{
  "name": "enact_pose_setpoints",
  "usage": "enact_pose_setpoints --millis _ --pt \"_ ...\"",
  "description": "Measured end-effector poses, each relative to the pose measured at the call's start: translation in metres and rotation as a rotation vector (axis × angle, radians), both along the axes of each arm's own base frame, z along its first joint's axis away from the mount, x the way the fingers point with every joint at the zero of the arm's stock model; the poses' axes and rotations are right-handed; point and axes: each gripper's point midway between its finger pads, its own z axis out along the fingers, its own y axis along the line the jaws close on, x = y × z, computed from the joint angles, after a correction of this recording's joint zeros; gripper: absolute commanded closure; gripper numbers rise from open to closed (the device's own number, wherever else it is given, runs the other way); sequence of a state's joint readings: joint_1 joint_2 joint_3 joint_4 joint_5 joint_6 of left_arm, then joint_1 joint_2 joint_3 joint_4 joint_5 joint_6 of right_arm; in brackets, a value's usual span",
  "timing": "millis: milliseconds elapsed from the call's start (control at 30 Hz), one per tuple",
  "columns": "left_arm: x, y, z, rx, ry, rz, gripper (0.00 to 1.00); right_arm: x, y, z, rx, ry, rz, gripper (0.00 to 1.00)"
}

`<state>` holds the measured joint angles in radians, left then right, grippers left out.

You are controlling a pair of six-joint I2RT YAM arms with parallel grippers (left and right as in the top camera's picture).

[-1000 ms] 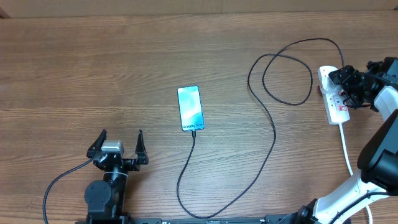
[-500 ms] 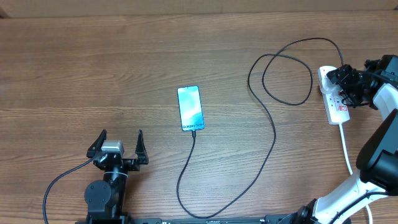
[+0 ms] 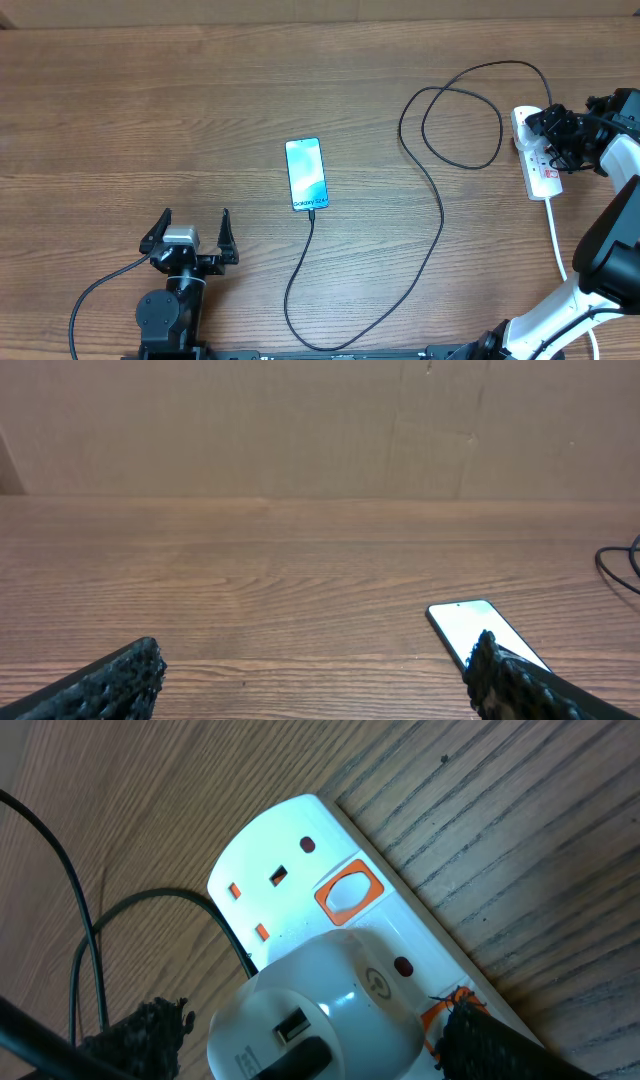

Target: Plug charger to phone and switch on socket

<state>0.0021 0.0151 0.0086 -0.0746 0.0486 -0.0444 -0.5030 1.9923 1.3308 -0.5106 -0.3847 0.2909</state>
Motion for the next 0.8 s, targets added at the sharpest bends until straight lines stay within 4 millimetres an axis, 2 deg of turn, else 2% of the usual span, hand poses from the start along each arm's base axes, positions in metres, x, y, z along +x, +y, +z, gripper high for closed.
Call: enact_pose_setpoints --millis 467,667,800 --pt "0.0 0.0001 0.0 0.0 0.0 0.0 0.0 0.0033 0.0097 0.0016 -0.006 -0.01 0.024 0.16" --pt "0.0 0.0 0.0 0.0 0.0 0.0 0.0 0.0042 0.0085 0.0025 -0.002 -0.008 0.0 0.08" --pt "0.0 0.0001 0.0 0.0 0.0 0.0 0.0 -0.0013 0.0049 0.0041 -0.009 0.025 -0.034 0.06"
